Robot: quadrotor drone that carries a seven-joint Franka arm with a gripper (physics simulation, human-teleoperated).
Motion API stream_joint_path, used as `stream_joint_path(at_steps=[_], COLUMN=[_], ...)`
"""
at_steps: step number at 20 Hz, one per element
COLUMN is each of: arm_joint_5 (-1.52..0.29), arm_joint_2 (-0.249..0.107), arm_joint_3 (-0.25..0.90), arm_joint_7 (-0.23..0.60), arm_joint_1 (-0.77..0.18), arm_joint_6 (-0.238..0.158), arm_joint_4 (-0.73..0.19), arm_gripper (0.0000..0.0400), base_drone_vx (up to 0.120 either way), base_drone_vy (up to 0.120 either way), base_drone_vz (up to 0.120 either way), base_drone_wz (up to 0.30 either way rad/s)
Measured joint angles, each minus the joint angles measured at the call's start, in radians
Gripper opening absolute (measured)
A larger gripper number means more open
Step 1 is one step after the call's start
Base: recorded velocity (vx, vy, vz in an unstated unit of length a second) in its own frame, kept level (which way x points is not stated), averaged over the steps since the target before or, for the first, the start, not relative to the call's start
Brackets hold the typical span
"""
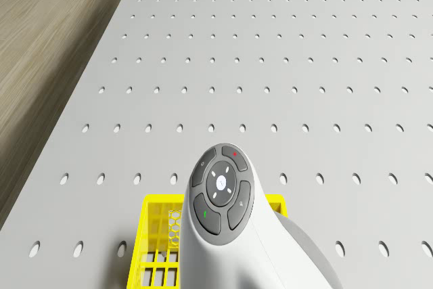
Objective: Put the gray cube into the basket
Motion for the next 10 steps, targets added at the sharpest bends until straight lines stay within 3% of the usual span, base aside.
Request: stream_joint_path(at_steps=[4, 10], arm_joint_5=[0.028, 0.069], arm_joint_2=[0.002, 0.003], arm_joint_3=[0.032, 0.077], arm_joint_7=[-0.002, -0.003], arm_joint_1=[0.010, 0.022], arm_joint_6=[-0.018, -0.041], arm_joint_4=[-0.015, -0.033], arm_gripper=[0.0383, 0.0396], base_drone_vx=[0.000, 0.000], base_drone_vy=[0.000, 0.000], base_drone_vz=[0.000, 0.000], base_drone_wz=[0.000, 0.000])
